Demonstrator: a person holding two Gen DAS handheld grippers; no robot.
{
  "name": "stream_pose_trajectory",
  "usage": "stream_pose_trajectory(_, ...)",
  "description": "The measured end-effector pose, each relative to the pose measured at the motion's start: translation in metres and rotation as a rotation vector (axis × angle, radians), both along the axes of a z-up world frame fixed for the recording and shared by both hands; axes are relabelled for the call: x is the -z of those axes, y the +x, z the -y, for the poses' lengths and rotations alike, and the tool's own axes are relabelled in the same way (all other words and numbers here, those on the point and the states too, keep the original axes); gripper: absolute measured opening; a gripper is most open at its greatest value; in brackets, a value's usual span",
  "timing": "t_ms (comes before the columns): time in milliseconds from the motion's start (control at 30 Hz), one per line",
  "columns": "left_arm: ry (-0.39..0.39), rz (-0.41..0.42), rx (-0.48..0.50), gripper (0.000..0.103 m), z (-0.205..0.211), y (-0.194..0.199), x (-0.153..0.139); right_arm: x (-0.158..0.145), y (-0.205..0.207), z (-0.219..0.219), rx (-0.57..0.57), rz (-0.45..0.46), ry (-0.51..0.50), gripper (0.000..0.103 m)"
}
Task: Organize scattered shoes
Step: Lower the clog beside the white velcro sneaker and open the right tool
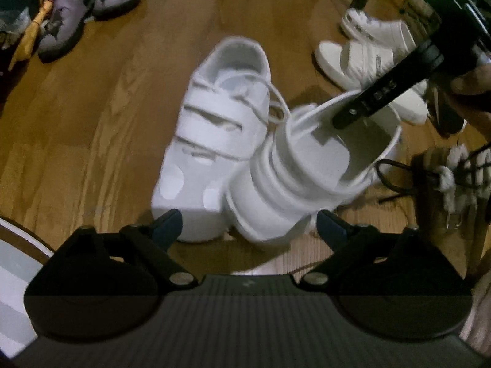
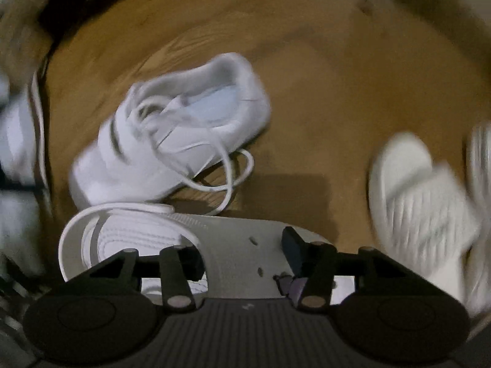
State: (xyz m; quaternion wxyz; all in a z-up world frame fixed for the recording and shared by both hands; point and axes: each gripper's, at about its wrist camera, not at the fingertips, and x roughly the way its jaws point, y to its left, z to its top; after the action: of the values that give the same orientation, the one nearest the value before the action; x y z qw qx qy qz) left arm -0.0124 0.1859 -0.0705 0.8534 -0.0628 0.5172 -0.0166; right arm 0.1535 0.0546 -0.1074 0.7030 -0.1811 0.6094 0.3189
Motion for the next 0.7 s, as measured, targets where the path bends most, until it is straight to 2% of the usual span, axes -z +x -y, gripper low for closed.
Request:
stream_pose_trajectory(33,0.002,0.013,-0.004,0.096,-0.001,0.000,-0.004,-0.001,0.009,0.010,0.079,-0.081,0.019,0.050)
stream_pose_trajectory(67,0.002,0.019,-0.007,0.096,-0.001,0.000,-0.005,0.002,0.020,0.025,0.175,-0.199,0.051,0.050)
stream_pose_trajectory(100,-0.001,0.027,-0.006,0.096,-0.001,0.000,-0.009,0.003,0.022,0.028,0.194,-0.221,0.056,0.050)
stream_pose_trajectory(200,-0.003,0.034,0.002,0.096,0.001,0.000,-0.013,0.008,0.029,0.054,0.343,-0.338,0.072,0.050)
stream_pose_trajectory(300,-0.005,0.021,0.016,0.096,0.004,0.000,-0.007,0.024,0.021,0.081,0.458,-0.514,0.116,0.050)
stream_pose_trajectory(400,-0.017,-0.002,0.015,0.096,0.005,0.001,0.003,0.046,-0.001,0.121,0.627,-0.705,0.228,0.050)
stream_pose_trajectory(500,-0.036,-0.003,0.031,0.096,0.009,0.002,0.007,0.034,-0.016,0.135,0.646,-0.653,0.308,0.042)
stream_pose_trajectory(567,-0.037,0.001,0.045,0.096,0.013,0.004,0.007,0.024,-0.031,0.152,0.698,-0.635,0.476,0.033)
stream_pose_trajectory(600,-0.034,0.004,0.052,0.096,0.015,0.005,0.006,0.020,-0.032,0.153,0.697,-0.604,0.490,0.031)
stream_pose_trajectory(667,-0.028,0.011,0.061,0.096,0.019,0.006,0.004,-0.015,-0.050,0.135,0.499,-0.260,0.405,0.031)
stream_pose_trajectory(700,-0.019,0.017,0.066,0.096,0.021,0.007,0.003,-0.023,-0.056,0.128,0.434,-0.163,0.365,0.034)
